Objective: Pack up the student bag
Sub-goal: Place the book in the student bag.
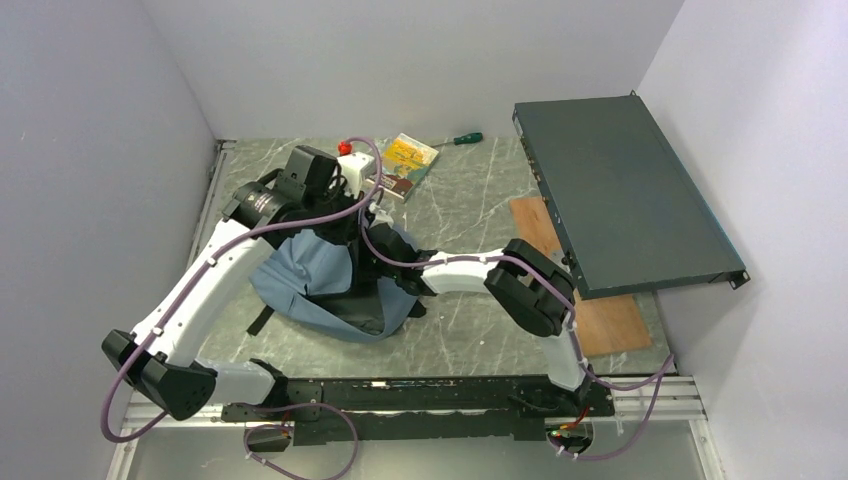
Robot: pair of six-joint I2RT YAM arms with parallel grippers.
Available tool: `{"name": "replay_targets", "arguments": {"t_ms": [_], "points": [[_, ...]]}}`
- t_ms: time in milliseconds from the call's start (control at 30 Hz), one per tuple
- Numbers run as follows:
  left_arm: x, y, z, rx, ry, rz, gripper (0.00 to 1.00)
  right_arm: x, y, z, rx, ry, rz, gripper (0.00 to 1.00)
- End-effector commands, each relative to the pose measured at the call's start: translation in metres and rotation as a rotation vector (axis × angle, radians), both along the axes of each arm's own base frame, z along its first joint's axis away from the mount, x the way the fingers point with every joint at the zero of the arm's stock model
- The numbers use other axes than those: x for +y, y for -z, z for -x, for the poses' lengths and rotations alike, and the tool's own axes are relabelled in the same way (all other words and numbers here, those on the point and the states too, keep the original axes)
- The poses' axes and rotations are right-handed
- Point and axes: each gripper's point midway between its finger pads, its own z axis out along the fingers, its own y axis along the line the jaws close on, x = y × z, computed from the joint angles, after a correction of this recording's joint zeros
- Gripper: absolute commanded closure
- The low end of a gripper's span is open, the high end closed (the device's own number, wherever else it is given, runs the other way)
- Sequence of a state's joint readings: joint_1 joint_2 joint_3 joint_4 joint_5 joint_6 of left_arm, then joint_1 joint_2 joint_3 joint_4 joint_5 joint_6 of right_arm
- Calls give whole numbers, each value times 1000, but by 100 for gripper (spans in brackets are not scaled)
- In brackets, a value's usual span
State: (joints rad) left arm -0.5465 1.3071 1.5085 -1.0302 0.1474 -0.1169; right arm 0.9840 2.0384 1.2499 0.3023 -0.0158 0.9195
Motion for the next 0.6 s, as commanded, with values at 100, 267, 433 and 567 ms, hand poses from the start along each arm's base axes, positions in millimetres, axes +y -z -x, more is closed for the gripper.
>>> {"name": "replay_targets", "arguments": {"t_ms": [100, 267, 433, 567], "points": [[4, -13, 0, -67, -29, 28, 100, -11, -58, -5, -175, -50, -51, 50], [20, 15, 5, -25, -85, -39, 100, -72, -97, 36, -254, -154, 75, 29], [18, 47, 24, 77, -102, -11, 100, -126, -132, 62, -306, -184, 181, 24], [17, 54, 48, 160, -126, 56, 100, -159, -136, 65, -341, -137, 253, 26]]}}
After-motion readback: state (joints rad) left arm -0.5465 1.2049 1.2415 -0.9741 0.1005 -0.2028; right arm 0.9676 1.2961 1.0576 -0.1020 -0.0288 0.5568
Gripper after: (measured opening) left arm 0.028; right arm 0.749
